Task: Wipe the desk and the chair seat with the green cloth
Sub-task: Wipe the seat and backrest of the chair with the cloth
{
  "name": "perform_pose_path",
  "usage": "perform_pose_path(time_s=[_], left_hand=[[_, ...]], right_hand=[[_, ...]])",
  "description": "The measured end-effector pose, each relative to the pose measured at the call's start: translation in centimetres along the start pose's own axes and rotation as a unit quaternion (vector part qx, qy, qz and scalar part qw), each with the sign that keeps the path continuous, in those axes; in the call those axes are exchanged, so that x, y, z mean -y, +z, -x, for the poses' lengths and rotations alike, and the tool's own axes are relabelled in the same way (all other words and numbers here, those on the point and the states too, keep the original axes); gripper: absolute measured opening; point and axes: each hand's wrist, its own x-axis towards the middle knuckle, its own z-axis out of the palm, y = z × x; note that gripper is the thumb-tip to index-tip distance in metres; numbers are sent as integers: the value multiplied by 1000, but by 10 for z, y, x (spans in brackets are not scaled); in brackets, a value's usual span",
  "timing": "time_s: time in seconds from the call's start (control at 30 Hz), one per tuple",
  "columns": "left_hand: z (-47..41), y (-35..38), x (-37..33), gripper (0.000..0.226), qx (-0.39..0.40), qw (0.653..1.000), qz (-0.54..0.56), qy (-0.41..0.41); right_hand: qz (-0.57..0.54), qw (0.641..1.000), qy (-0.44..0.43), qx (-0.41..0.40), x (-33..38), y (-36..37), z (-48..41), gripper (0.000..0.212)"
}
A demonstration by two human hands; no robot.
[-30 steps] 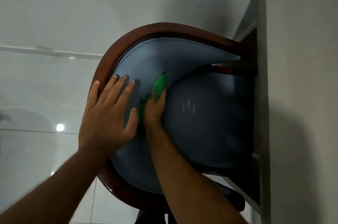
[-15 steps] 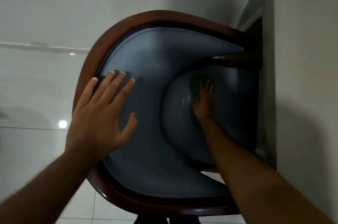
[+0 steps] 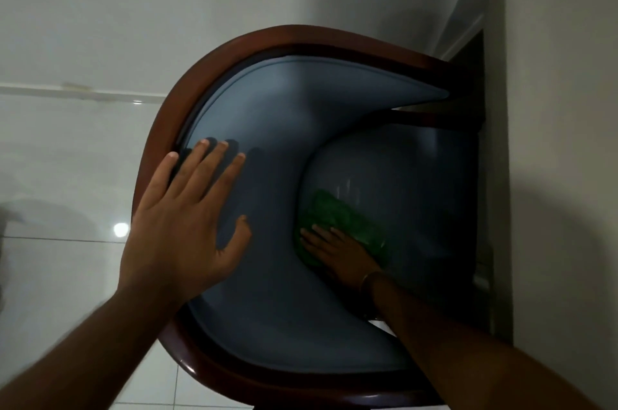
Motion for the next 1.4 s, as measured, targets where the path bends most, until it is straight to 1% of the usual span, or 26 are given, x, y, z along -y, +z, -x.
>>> perform_pose_path(time_s=[0.1, 0.23, 0.3, 0.33, 0.37, 0.4, 0.47, 0.5, 0.53, 0.6, 0.63, 0.7, 0.77, 0.83, 0.9, 0.93, 0.97, 1.03, 1.07, 1.1, 1.13, 1.17, 1.2, 1.23, 1.27, 1.4], left_hand=[[0, 0, -1, 78, -5, 1000, -8, 1], [0, 2, -1, 77, -2, 1000, -11, -1], [0, 1, -1, 77, 0, 1000, -16, -1], [0, 1, -1, 76, 2, 1000, -19, -1], [0, 1, 0, 76, 3, 1000, -20, -1], [0, 1, 0, 76, 5, 1000, -21, -1], [0, 1, 0, 76, 4, 1000, -18, 0], [0, 1, 0, 76, 3, 1000, -17, 1], [0, 0, -1, 75, 1, 1000, -16, 2], [-1, -1, -3, 75, 1, 1000, -17, 2], [-1, -1, -3, 75, 2, 1000, -18, 1], [-1, -1, -3, 75, 6, 1000, -21, 0], [-1, -2, -2, 75, 9, 1000, -22, -1], [-1, -2, -2, 76, 10, 1000, -22, -1], [-1, -1, -2, 76, 9, 1000, -22, -2], [-1, -1, -2, 76, 9, 1000, -22, -3], [-1, -1, -2, 76, 9, 1000, -22, -3], [-1, -1, -2, 76, 10, 1000, -23, -4], [-1, -1, -2, 76, 12, 1000, -24, -5], [-1, -1, -2, 76, 13, 1000, -25, -5], [0, -1, -2, 76, 14, 1000, -25, -6], [0, -1, -3, 76, 14, 1000, -25, -7], [0, -1, -3, 76, 14, 1000, -25, -8], [-1, -1, -3, 76, 14, 1000, -25, -9], [-1, -1, -4, 76, 14, 1000, -25, -10], [-1, 0, -3, 76, 16, 999, -29, -10]], right_hand=[[17, 1000, -5, -18, -6, -6, -4, 75], [14, 999, 8, -41, -9, -8, -7, 71], [-52, 995, 36, -82, 2, -6, -9, 66], [-135, 982, 57, -121, 11, -8, -11, 64], [-258, 948, 100, -160, 23, -14, -14, 60], [-399, 881, 164, -194, 38, -23, -16, 53], [-641, 677, 277, -232, 60, -47, -14, 44], [-708, 593, 301, -238, 66, -59, -10, 46], [-756, 531, 300, -239, 68, -67, -5, 50], [-830, 424, 274, -237, 64, -79, 9, 55], [-856, 382, 256, -236, 60, -85, 19, 56], [-883, 336, 220, -242, 51, -94, 35, 56], [-893, 318, 203, -246, 37, -96, 46, 57], [-885, 311, 216, -269, 17, -90, 52, 57], [-851, 322, 263, -323, -6, -76, 54, 52], [-817, 348, 297, -352, -15, -69, 52, 49], [-772, 391, 333, -375, -22, -62, 50, 47], [-666, 515, 383, -380, -29, -50, 39, 49], [-614, 588, 384, -360, -31, -42, 31, 54], [-541, 678, 372, -330, -32, -34, 22, 60], [-438, 771, 362, -289, -32, -25, 13, 67], [-325, 842, 356, -242, -32, -17, 7, 72], [-231, 881, 357, -207, -31, -10, 3, 75], [-174, 895, 362, -194, -30, -6, 1, 76], [-146, 896, 369, -201, -28, -4, 1, 76], [-104, 886, 396, -220, -28, -5, 5, 72]])
